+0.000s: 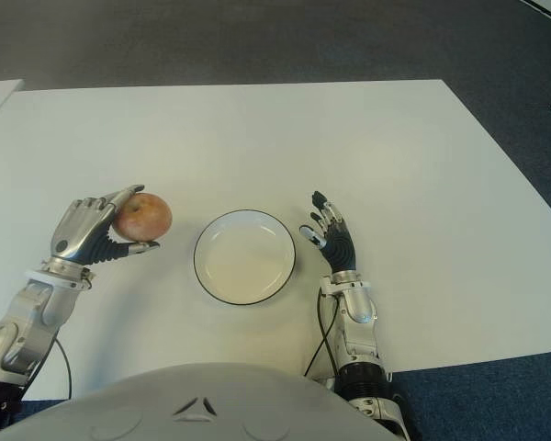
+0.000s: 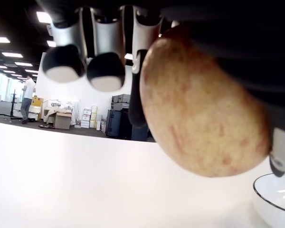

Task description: Put the apples into the plate.

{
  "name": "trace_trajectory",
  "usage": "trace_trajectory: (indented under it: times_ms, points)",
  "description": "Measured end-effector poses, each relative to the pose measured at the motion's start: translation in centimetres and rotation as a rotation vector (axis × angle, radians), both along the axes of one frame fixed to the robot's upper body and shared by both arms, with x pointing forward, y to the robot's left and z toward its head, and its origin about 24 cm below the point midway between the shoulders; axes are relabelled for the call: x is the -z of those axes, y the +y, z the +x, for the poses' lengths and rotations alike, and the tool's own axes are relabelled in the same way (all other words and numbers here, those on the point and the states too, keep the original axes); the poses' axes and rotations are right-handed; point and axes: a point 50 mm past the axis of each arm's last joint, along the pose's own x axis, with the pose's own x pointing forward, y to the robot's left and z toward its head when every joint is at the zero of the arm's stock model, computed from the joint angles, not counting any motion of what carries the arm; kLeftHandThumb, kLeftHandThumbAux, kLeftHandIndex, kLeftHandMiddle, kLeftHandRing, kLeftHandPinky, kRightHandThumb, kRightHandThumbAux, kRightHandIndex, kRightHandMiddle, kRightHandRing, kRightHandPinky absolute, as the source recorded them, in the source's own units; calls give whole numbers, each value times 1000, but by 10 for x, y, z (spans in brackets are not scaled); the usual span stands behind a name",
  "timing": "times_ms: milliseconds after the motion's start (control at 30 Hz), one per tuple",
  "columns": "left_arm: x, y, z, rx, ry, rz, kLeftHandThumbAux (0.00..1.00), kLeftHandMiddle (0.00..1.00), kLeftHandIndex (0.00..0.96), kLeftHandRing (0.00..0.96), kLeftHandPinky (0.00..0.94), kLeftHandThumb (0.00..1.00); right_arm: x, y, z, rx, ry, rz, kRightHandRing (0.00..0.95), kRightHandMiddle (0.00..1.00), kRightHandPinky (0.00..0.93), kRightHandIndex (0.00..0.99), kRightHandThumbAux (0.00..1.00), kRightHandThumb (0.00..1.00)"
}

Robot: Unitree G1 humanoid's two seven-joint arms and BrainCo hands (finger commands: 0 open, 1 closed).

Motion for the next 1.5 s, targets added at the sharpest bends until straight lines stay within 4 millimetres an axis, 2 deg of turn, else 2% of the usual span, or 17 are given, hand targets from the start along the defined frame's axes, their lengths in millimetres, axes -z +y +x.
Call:
trace_trajectory:
  times_ms: [367,667,933,1167,1500]
  points:
    - [-3,-4,1,21,-31,40,694,941,441,906,887,748,0,0,1,-2,-1,0,19,65,37,161,579,271]
    - [-7,-35,-1,88,-66,12,694,934,441,896,878,749,0,0,1,-1,-3,-4,21,65,34,150,588,244]
    - [-3,-69,6,156,-27,-15,694,933,441,898,878,749,0,2,1,7,-17,-18,12,58,20,140,599,223]
    - [-11,-85,11,208,-47,-18,694,929,441,895,877,748,-1,4,1,11,-26,-30,8,55,18,128,601,205]
    - [-6,-108,10,276,32,-18,694,893,443,871,861,748,-1,6,1,20,-28,-54,8,59,3,103,608,162]
